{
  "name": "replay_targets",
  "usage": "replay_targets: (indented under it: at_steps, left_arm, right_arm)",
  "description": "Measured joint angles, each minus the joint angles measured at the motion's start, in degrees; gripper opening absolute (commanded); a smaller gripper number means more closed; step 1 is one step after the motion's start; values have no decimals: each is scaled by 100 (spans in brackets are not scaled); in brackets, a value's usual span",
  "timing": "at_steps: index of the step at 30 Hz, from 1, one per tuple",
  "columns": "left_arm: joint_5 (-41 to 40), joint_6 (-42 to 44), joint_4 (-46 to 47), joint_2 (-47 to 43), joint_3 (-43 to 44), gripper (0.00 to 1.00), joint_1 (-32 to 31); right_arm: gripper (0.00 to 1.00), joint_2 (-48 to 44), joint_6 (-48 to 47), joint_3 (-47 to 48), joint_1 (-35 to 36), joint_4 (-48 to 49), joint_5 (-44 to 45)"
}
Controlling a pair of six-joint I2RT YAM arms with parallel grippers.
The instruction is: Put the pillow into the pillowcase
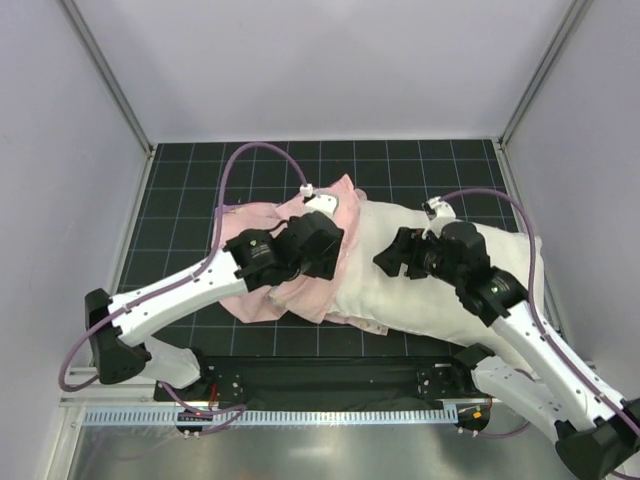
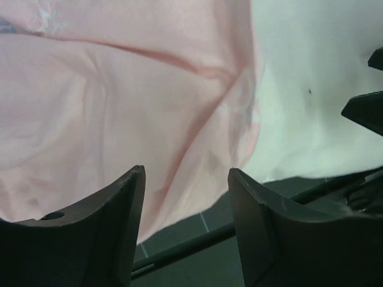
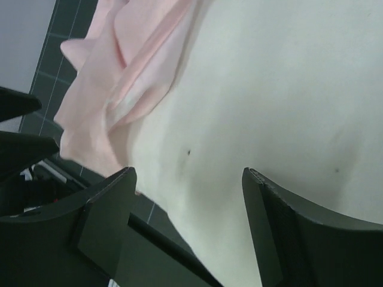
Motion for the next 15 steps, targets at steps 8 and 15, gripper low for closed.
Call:
replay_targets:
  at_steps: [8, 15]
  left_arm:
    - [-507, -450, -474, -957, -625, 69, -1427]
    - [-662, -1067, -229, -855, -1714, 74, -1980]
  right_arm:
    - [88, -894, -234, -437, 876, -474, -448]
    - [73, 407, -107, -417, 1971, -638, 769]
